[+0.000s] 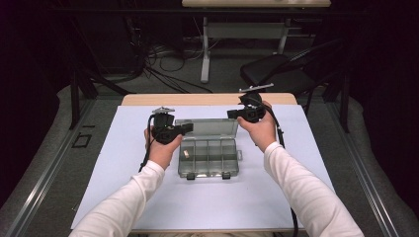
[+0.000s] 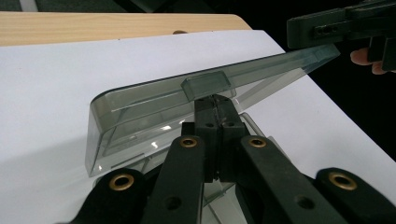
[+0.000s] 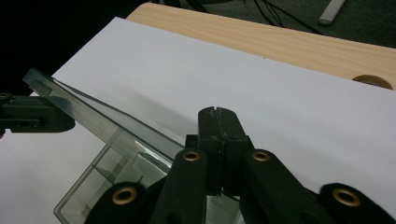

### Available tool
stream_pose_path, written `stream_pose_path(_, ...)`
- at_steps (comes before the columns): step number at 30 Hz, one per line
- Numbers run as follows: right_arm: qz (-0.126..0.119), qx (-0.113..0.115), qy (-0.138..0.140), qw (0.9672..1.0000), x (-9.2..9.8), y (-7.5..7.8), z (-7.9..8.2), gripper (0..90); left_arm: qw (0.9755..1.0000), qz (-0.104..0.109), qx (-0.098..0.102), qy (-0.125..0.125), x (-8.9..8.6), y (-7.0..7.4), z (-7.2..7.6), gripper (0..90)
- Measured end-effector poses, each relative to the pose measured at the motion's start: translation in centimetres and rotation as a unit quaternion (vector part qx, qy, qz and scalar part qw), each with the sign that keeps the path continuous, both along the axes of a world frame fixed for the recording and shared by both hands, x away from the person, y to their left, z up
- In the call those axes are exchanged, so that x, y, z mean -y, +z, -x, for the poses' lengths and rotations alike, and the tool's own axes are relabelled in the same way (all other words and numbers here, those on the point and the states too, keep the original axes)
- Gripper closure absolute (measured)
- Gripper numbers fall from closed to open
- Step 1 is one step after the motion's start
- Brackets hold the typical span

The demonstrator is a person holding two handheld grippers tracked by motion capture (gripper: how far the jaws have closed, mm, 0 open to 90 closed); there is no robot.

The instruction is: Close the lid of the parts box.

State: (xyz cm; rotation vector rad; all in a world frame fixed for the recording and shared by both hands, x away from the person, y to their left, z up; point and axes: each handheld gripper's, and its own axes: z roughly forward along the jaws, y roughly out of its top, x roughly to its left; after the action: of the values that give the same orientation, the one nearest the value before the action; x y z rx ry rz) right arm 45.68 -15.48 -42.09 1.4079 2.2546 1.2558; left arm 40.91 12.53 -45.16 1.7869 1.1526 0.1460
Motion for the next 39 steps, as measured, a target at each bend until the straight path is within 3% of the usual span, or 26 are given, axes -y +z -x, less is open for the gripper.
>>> stream_pose_path(18, -0.004, -0.001, 0.027, 0.9996, 0.4, -0.5, 2.2, 89.8, 0.9999, 0.003, 0.005, -0.014, 0.0, -0.8, 1.7, 90.0)
stream_pose_path(39, 0.009, -0.014, 0.063, 0.9979, 0.3, -1.5, 5.5, 90.0, 0.9991, -0.016, 0.006, -0.040, 0.0, -3.0, 4.6, 90.0)
